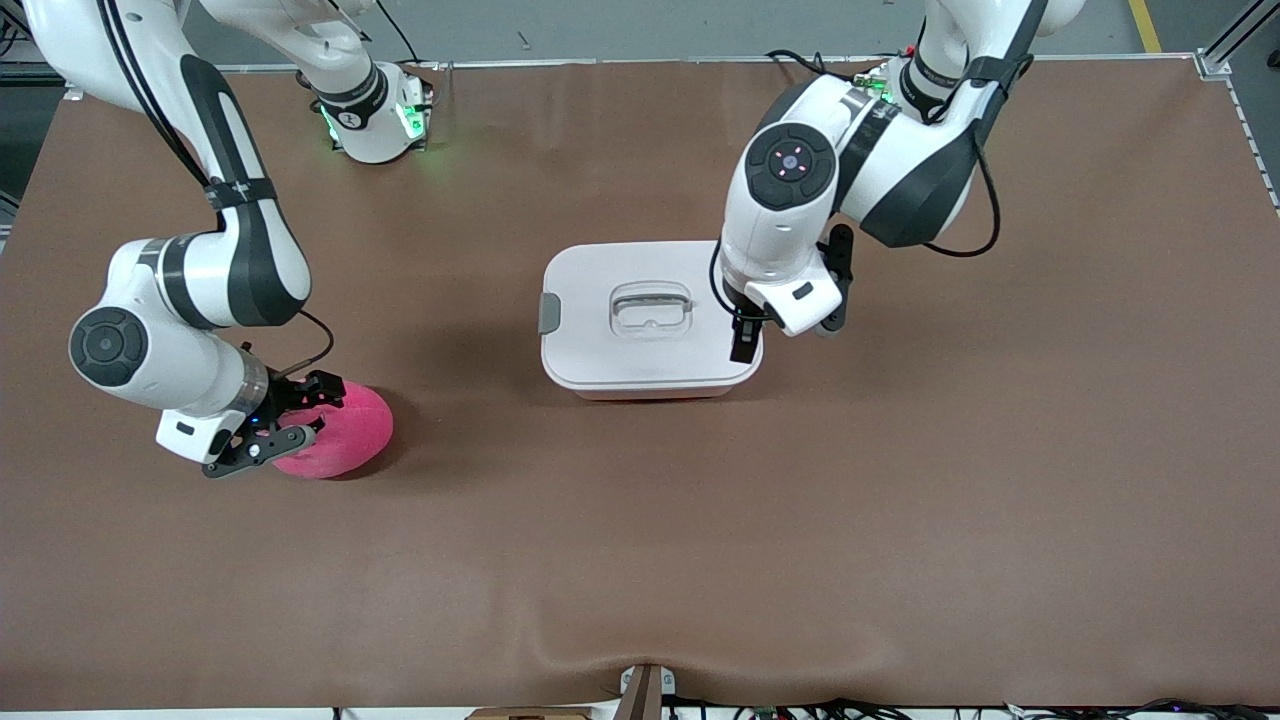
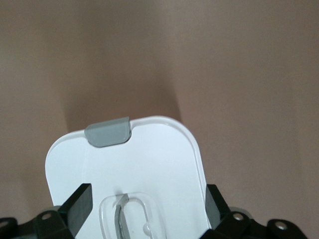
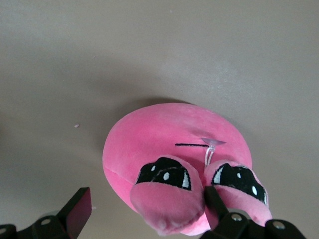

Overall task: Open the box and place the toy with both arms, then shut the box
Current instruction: 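Lower the left gripper onto the lid handle while the right gripper grips the plush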

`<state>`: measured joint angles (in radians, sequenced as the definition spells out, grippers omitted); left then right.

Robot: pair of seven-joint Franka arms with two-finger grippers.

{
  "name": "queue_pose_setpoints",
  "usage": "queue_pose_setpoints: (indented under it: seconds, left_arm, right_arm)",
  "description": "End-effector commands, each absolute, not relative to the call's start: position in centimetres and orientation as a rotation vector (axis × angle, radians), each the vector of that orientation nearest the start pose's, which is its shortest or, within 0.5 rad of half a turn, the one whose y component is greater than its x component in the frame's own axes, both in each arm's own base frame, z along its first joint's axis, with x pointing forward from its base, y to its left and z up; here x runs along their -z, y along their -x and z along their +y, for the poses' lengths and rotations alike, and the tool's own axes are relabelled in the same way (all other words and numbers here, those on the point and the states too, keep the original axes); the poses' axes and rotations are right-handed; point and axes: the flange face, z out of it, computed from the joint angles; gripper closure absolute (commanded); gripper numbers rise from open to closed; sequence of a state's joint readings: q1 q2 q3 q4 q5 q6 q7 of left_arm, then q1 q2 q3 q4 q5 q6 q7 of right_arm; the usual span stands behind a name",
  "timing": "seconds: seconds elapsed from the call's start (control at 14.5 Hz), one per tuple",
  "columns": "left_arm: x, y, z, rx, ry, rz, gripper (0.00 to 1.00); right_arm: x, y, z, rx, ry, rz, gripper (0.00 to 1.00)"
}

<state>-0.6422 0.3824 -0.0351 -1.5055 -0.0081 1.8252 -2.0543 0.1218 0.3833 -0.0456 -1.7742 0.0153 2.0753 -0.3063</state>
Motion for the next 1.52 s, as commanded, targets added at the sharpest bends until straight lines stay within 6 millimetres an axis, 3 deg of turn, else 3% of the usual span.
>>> queue_pose_setpoints:
  seconds: [0.0,0.35,0.69,0.76,0.83,0.9,1.11,1.45]
  left_arm:
    - [-44.0,-52.3,-43.0,-0.031,2.357,-2.033,0.00]
    - [-40.7,-51.9,-46.7,-0.008,2.321,-2.163,0.00]
    - [-39.3,-49.5,-50.3,0.117,2.229,-2.285,0.00]
    - [-39.2,-48.9,-50.9,0.116,2.218,-2.295,0.00]
    - [-39.3,-48.6,-51.1,0.115,2.199,-2.318,0.00]
    - [-39.2,-48.3,-51.4,0.112,2.170,-2.347,0.00]
    - [-38.7,-46.1,-53.3,0.095,2.134,-2.403,0.00]
    - [-35.8,-44.7,-53.1,0.110,2.144,-2.367,0.00]
  right_arm:
    - [-33.2,-64.1,4.8,-0.120,3.078,-0.589,0.00]
    - [-32.4,-64.0,4.8,-0.146,3.076,-0.588,0.00]
    - [-32.2,-63.9,4.3,-0.162,3.061,-0.639,0.00]
    - [-32.2,-64.0,4.1,-0.162,3.058,-0.650,0.33]
    - [-32.2,-64.0,4.0,-0.162,3.058,-0.648,0.53]
    - [-32.2,-63.9,4.1,-0.164,3.057,-0.650,0.57]
    - [-32.1,-64.0,4.0,-0.164,3.057,-0.650,0.58]
    - [-32.1,-64.0,4.0,-0.155,3.059,-0.651,0.59]
